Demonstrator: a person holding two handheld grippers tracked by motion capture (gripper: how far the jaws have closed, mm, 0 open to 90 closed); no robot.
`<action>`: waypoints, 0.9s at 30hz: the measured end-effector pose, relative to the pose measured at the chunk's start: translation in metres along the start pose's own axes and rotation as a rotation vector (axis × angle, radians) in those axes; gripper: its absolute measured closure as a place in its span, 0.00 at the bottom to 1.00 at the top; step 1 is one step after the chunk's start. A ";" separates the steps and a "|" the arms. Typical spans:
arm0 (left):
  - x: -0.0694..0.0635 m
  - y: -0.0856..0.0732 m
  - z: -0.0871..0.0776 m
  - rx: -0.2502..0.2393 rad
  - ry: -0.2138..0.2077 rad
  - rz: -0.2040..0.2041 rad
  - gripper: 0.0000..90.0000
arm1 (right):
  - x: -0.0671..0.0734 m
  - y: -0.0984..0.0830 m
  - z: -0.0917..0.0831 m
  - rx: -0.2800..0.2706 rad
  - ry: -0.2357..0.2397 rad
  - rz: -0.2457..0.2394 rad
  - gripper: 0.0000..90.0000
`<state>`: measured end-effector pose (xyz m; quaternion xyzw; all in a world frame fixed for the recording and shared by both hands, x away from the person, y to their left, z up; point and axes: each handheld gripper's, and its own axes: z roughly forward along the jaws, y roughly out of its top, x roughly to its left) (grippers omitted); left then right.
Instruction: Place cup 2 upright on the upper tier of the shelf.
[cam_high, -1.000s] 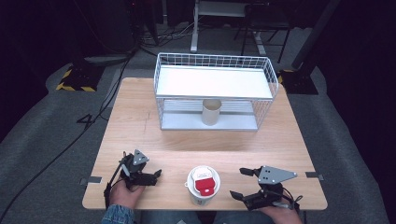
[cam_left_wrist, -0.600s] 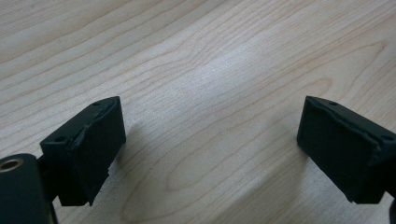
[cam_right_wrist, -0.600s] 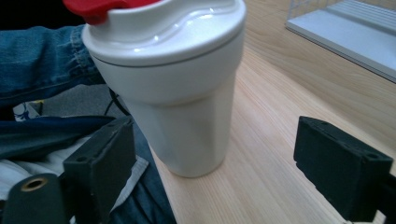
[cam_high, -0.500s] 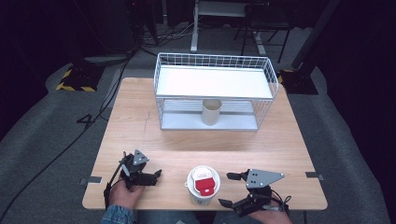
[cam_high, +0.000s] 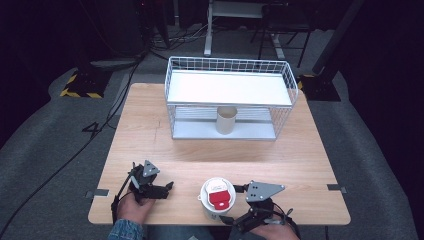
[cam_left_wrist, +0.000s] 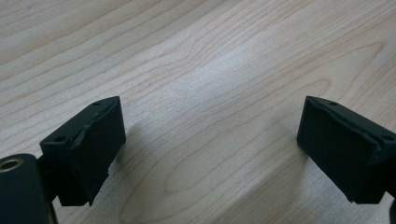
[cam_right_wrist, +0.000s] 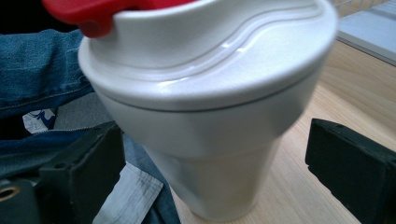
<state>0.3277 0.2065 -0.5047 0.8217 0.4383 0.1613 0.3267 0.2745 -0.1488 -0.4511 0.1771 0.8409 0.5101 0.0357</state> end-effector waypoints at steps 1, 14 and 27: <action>0.000 0.000 0.000 0.000 0.000 0.001 0.09 | 0.000 0.000 0.003 0.002 0.006 -0.001 0.06; 0.000 0.000 0.000 0.000 0.000 0.000 0.09 | 0.001 -0.003 0.033 -0.024 0.013 -0.013 0.04; 0.000 0.000 0.000 -0.001 0.000 -0.001 0.09 | -0.001 -0.006 0.036 -0.046 0.009 -0.017 0.12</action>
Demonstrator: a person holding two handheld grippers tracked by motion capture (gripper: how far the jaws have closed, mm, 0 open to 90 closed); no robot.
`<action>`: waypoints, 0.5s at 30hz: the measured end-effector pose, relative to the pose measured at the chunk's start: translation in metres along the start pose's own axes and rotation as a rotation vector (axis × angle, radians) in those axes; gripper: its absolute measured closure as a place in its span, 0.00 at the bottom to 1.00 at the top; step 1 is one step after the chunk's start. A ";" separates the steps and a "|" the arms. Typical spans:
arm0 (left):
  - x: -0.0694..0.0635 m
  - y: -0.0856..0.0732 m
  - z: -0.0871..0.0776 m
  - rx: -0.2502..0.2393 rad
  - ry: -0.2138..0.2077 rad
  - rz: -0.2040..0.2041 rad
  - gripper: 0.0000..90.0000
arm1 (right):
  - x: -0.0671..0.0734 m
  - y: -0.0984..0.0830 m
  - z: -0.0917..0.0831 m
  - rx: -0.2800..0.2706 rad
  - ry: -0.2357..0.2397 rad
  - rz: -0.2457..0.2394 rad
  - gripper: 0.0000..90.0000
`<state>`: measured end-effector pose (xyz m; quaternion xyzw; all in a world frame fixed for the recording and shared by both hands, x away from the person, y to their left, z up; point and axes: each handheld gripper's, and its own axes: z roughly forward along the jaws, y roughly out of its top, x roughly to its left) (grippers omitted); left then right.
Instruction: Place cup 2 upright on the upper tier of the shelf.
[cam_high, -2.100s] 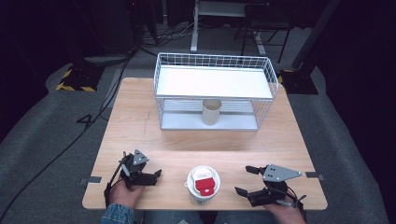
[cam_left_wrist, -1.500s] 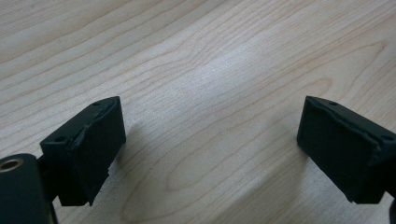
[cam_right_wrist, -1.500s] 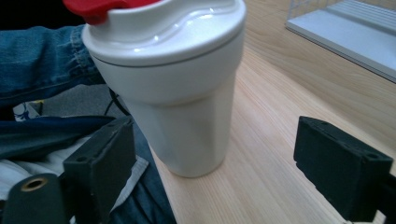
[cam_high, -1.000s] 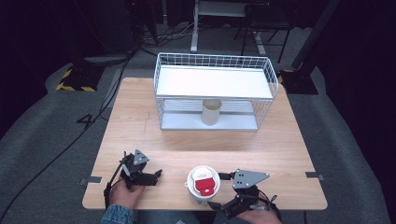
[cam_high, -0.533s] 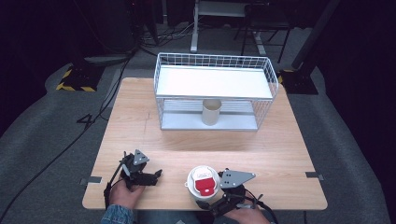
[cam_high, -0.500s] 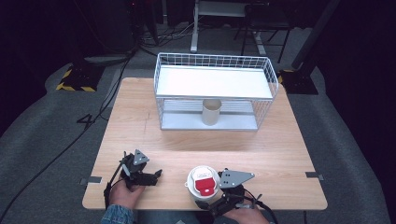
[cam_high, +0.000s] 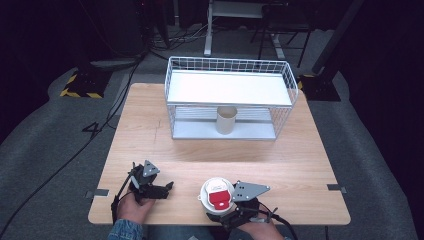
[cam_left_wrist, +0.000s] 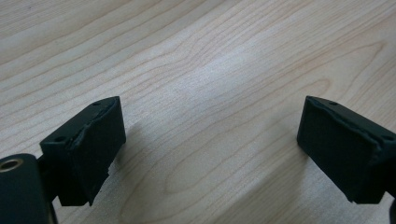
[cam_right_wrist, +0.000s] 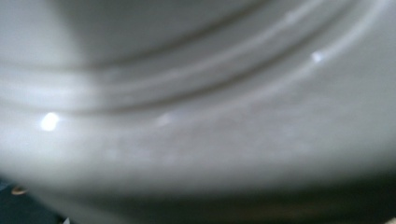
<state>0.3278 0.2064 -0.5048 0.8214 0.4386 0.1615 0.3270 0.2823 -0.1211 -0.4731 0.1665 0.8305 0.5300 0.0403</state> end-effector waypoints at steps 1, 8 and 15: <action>0.000 0.000 0.000 0.000 0.000 0.000 0.09 | 0.000 0.000 0.000 -0.001 0.000 -0.001 0.12; 0.000 0.000 0.000 0.000 0.000 0.000 0.09 | 0.001 0.001 -0.001 0.009 -0.004 -0.024 0.13; 0.000 0.000 0.000 -0.001 -0.004 0.004 0.09 | 0.003 0.004 -0.002 0.016 -0.008 -0.047 0.13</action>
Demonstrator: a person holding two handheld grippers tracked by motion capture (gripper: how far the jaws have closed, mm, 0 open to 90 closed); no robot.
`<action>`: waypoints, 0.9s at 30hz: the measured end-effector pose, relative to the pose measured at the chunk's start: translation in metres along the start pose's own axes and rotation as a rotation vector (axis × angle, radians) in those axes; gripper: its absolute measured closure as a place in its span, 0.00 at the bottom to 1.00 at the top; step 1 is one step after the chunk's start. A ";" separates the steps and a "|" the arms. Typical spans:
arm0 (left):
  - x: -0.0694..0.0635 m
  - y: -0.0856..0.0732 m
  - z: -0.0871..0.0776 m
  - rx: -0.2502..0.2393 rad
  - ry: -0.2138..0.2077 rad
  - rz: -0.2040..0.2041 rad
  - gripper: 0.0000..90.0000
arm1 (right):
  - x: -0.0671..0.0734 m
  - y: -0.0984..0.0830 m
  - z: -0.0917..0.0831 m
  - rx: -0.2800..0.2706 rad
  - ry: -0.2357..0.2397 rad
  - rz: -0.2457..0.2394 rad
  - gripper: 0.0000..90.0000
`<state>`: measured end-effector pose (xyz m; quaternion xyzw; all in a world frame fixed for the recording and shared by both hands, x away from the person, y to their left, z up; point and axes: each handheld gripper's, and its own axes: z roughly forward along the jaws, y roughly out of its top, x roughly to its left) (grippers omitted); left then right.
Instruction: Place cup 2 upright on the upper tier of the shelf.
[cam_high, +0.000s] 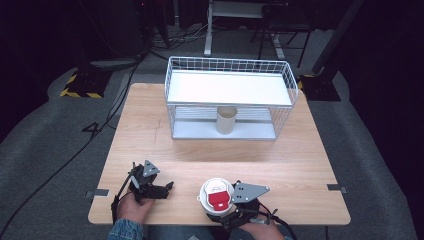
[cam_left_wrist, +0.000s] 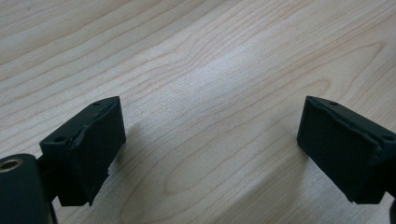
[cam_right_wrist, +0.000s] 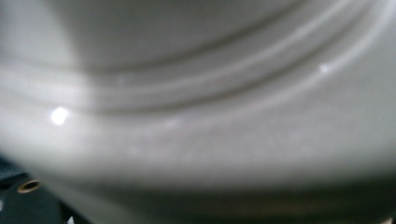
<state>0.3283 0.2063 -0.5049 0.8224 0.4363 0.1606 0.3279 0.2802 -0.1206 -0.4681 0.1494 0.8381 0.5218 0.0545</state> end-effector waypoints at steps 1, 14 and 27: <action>0.000 0.000 0.000 -0.001 0.003 0.002 0.09 | 0.000 0.001 -0.001 -0.001 0.000 0.000 0.13; 0.000 0.001 0.001 0.001 0.002 0.004 0.09 | -0.003 0.026 -0.014 -0.042 -0.006 -0.016 0.13; 0.000 0.001 0.001 0.001 0.002 0.003 0.09 | -0.008 0.057 -0.023 -0.058 -0.021 -0.040 0.13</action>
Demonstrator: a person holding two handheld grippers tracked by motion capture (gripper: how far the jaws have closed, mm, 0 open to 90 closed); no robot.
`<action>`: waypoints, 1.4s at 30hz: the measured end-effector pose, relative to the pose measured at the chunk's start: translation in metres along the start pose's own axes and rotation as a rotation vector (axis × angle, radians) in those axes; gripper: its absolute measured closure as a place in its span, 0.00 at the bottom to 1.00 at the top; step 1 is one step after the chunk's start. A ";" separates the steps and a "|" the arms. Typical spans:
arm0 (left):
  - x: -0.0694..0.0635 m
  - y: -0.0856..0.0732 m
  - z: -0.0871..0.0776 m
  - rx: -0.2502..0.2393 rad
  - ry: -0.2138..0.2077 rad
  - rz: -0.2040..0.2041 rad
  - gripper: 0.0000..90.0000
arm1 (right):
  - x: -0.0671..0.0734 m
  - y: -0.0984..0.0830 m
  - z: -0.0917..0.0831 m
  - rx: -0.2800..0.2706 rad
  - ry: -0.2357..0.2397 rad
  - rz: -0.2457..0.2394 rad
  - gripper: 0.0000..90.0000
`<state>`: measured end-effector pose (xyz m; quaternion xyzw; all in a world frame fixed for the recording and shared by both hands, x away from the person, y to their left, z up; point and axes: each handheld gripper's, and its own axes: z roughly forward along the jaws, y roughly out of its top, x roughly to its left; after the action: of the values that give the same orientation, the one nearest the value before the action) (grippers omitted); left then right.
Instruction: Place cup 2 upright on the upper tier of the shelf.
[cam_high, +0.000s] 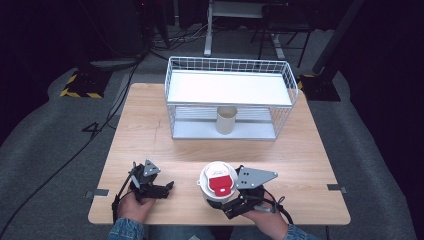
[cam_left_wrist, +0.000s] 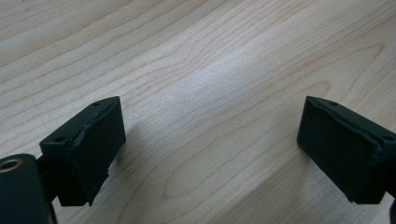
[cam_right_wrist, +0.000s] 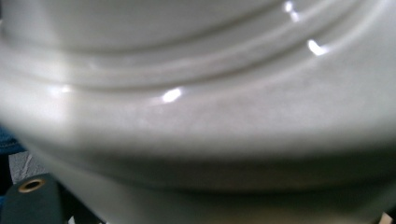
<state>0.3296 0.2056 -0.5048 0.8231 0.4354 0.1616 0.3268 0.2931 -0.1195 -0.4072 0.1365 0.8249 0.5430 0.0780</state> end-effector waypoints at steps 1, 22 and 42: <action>0.000 0.000 0.000 0.000 0.000 0.000 0.09 | -0.001 0.003 -0.001 0.000 -0.002 -0.001 0.13; 0.000 0.001 0.000 0.001 0.004 -0.013 0.09 | -0.042 0.057 -0.019 -0.015 -0.073 0.019 0.13; 0.000 0.002 0.002 0.006 0.005 -0.012 0.06 | -0.082 0.105 -0.037 -0.038 -0.200 0.037 0.14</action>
<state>0.3318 0.2038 -0.5052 0.8210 0.4417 0.1605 0.3243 0.3754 -0.1383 -0.2973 0.2036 0.8000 0.5434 0.1523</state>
